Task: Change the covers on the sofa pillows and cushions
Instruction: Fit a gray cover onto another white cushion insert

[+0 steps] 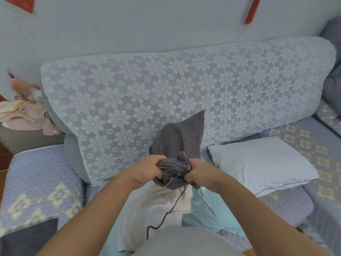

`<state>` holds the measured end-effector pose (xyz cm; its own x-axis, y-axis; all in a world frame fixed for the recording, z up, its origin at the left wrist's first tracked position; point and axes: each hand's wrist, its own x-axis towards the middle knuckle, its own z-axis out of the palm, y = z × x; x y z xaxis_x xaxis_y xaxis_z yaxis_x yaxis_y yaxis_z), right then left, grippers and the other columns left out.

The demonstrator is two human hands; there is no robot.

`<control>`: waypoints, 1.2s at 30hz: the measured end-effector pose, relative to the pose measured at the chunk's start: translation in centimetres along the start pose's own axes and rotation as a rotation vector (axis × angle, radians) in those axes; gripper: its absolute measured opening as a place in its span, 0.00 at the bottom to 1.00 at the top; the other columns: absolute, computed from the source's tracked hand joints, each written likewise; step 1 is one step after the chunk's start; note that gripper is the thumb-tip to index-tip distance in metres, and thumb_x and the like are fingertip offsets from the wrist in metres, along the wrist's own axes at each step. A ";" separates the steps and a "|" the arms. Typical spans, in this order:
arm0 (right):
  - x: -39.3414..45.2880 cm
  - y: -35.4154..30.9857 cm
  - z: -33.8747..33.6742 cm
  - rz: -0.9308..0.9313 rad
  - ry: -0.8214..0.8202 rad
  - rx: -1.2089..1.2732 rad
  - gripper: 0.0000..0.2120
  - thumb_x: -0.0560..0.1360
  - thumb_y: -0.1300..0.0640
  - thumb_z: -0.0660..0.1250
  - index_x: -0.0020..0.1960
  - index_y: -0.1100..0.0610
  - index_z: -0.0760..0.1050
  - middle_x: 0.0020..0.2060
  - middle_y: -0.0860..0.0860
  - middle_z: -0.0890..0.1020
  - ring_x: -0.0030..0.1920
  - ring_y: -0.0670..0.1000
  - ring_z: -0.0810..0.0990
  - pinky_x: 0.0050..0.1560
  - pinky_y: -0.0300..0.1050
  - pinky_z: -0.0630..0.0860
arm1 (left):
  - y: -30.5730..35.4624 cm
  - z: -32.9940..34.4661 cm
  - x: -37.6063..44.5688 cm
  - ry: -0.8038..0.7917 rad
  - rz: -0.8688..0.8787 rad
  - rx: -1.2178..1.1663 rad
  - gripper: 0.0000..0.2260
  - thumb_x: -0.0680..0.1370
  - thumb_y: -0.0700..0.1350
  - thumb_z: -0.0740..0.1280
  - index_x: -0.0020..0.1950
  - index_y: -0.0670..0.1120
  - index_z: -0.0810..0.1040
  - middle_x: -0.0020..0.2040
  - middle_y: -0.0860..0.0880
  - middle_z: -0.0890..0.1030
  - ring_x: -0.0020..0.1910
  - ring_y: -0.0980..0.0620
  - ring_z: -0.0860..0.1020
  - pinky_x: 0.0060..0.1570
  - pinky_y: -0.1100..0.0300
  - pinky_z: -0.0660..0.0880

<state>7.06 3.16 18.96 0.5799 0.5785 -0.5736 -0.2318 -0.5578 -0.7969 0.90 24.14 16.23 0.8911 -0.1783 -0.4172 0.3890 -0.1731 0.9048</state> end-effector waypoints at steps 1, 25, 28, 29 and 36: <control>0.0 0.1 0.0 0.005 -0.009 0.023 0.16 0.64 0.69 0.63 0.52 0.67 0.74 0.36 0.58 0.70 0.30 0.51 0.66 0.30 0.46 0.62 | -0.1 0.1 0.1 0.036 0.012 -0.017 0.15 0.68 0.26 0.64 0.47 0.42 0.79 0.42 0.41 0.82 0.43 0.42 0.80 0.46 0.43 0.78; -0.4 -0.8 0.4 -0.057 -0.465 0.503 0.23 0.75 0.71 0.67 0.69 0.64 0.69 0.59 0.62 0.76 0.59 0.61 0.74 0.63 0.53 0.70 | -1.1 1.2 -1.4 0.166 0.091 -0.103 0.13 0.78 0.29 0.66 0.58 0.43 0.76 0.46 0.47 0.85 0.42 0.52 0.81 0.39 0.61 0.76; 0.1 -1.4 0.8 -0.054 -0.479 0.345 0.20 0.72 0.69 0.71 0.62 0.64 0.73 0.54 0.62 0.75 0.56 0.60 0.71 0.62 0.56 0.66 | -1.3 1.4 -0.6 0.330 0.139 -0.066 0.15 0.76 0.29 0.65 0.50 0.49 0.76 0.44 0.44 0.84 0.38 0.49 0.79 0.35 0.57 0.75; 0.4 -1.6 0.7 -0.044 -0.450 0.370 0.20 0.71 0.70 0.70 0.62 0.64 0.73 0.54 0.62 0.77 0.56 0.60 0.74 0.63 0.55 0.68 | -1.3 1.5 -0.3 0.356 0.133 -0.062 0.14 0.76 0.30 0.66 0.50 0.49 0.77 0.46 0.43 0.85 0.40 0.47 0.81 0.38 0.53 0.77; 1.7 -0.5 -1.2 -0.002 -0.159 0.517 0.34 0.67 0.69 0.70 0.71 0.57 0.68 0.64 0.60 0.79 0.61 0.57 0.79 0.67 0.57 0.68 | -4.3 2.1 -6.5 0.559 0.130 0.063 0.08 0.76 0.53 0.73 0.53 0.55 0.79 0.50 0.57 0.81 0.50 0.58 0.78 0.54 0.57 0.75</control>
<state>9.10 3.77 18.63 0.4650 0.6846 -0.5613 -0.6080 -0.2138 -0.7646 -7.05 24.01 14.86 0.9254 0.3343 -0.1786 0.2682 -0.2447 0.9318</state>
